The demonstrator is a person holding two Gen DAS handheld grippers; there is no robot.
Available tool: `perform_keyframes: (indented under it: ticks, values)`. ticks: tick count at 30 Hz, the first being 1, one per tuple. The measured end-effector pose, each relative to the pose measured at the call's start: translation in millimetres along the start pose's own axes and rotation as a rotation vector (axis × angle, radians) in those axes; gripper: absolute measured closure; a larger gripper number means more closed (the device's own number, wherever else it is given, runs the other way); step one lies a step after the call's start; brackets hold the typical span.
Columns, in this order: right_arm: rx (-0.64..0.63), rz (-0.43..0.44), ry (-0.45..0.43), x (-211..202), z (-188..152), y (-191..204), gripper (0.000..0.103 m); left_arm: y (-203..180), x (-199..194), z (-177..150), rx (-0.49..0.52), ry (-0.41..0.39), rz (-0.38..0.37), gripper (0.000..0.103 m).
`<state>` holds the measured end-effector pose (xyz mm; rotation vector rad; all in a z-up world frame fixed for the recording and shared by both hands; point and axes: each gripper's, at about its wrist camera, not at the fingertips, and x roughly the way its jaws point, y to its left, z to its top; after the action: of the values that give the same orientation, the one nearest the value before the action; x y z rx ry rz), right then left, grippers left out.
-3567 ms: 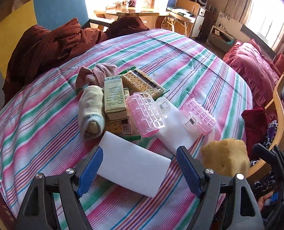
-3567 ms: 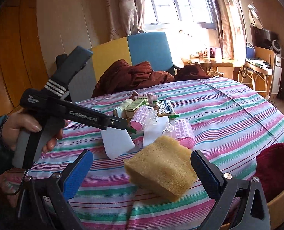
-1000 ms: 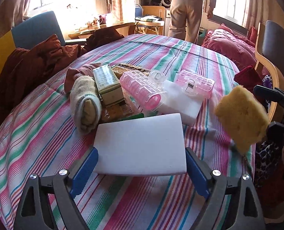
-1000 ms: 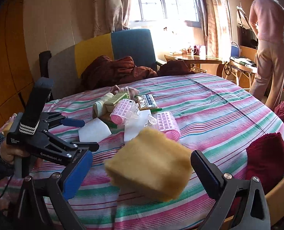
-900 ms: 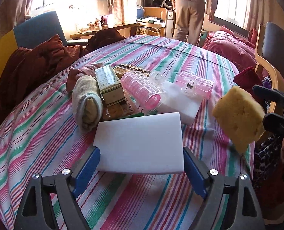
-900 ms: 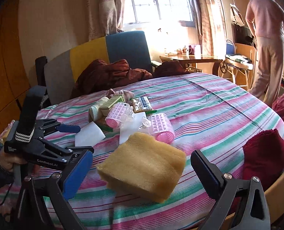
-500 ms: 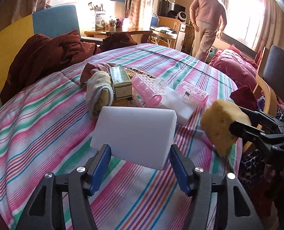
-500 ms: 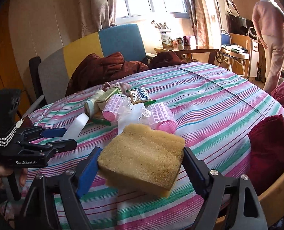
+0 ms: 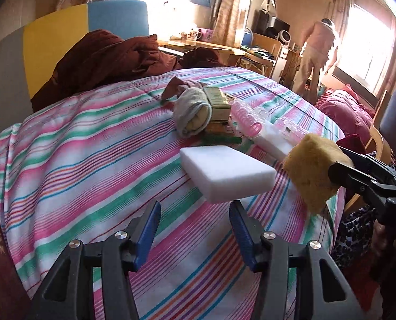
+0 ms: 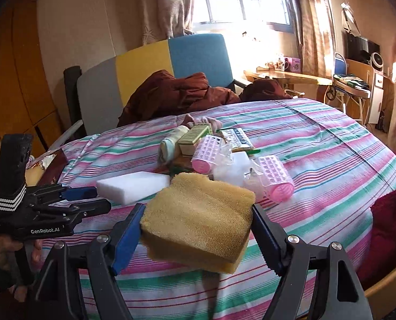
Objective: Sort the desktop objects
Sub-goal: 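Grasp the yellow sponge with the right tool while the left tool holds the white block, then carry the white block and yellow sponge over the gold tray with both tools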
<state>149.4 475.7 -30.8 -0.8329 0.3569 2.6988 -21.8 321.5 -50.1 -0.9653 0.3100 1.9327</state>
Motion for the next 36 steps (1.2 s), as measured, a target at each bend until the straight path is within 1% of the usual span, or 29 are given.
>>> perform_keyframes:
  ticks: [2, 4, 6, 8, 11, 13, 15, 16, 17, 18, 19, 20, 22, 26, 32, 36]
  values:
    - [0.000, 0.004, -0.003, 3.0, 1.6, 3.8, 0.025, 3.7, -7.9, -2.0, -0.028, -0.003, -0.029, 0.038]
    - [0.015, 0.009, -0.008, 4.3, 2.6, 3.1, 0.024, -0.6, -13.7, -1.2, -0.020, -0.004, -0.054, 0.023]
    - [0.028, 0.015, -0.009, 3.9, 1.8, 1.2, 0.024, -12.4, -12.8, 2.5, 0.006, 0.003, -0.052, 0.019]
    - [0.033, 0.018, -0.009, 3.3, -0.4, -0.5, 0.024, -23.6, -4.2, 8.0, 0.018, 0.025, -0.043, 0.019]
    - [0.042, 0.020, -0.007, 4.2, -2.3, -3.5, 0.023, -39.0, 13.8, 14.2, 0.029, 0.064, 0.010, 0.019]
    - [0.050, 0.022, -0.010, 4.5, -3.4, -6.1, 0.023, -45.3, 24.8, 18.3, 0.020, 0.084, 0.021, 0.019]
    - [0.058, 0.024, -0.013, 4.8, -4.6, -8.6, 0.023, -48.5, 34.4, 22.8, 0.029, 0.093, 0.073, 0.020]
    - [0.061, 0.025, -0.014, 4.8, -5.2, -9.7, 0.023, -49.1, 39.3, 24.7, 0.034, 0.100, 0.100, 0.021]
    - [0.061, 0.028, -0.015, 4.7, -5.6, -10.2, 0.023, -46.4, 43.0, 25.7, 0.021, 0.108, 0.110, 0.024]
    - [0.061, 0.029, -0.016, 4.9, -5.5, -10.3, 0.023, -42.3, 45.8, 25.8, 0.001, 0.117, 0.102, 0.036]
    - [0.060, 0.029, -0.015, 5.3, -5.4, -10.2, 0.023, -38.2, 47.6, 25.0, -0.017, 0.127, 0.089, 0.041]
    - [0.059, 0.029, -0.015, 5.8, -5.2, -10.0, 0.023, -34.9, 47.7, 23.5, -0.032, 0.127, 0.068, 0.042]
    - [0.056, 0.032, -0.014, 6.4, -4.6, -8.7, 0.023, -32.7, 43.9, 20.4, -0.026, 0.112, 0.061, 0.044]
    - [0.033, 0.053, -0.017, 6.1, -0.9, 2.5, 0.023, -24.9, 27.9, 14.4, -0.043, 0.080, 0.054, 0.045]
    - [-0.004, 0.090, -0.020, 6.2, 4.8, 21.1, 0.023, -9.4, -25.3, 7.2, -0.079, -0.020, 0.058, 0.045]
    - [-0.053, 0.164, -0.016, 11.2, 8.1, 51.3, 0.023, 5.2, -65.6, -4.3, -0.109, -0.071, 0.091, 0.044]
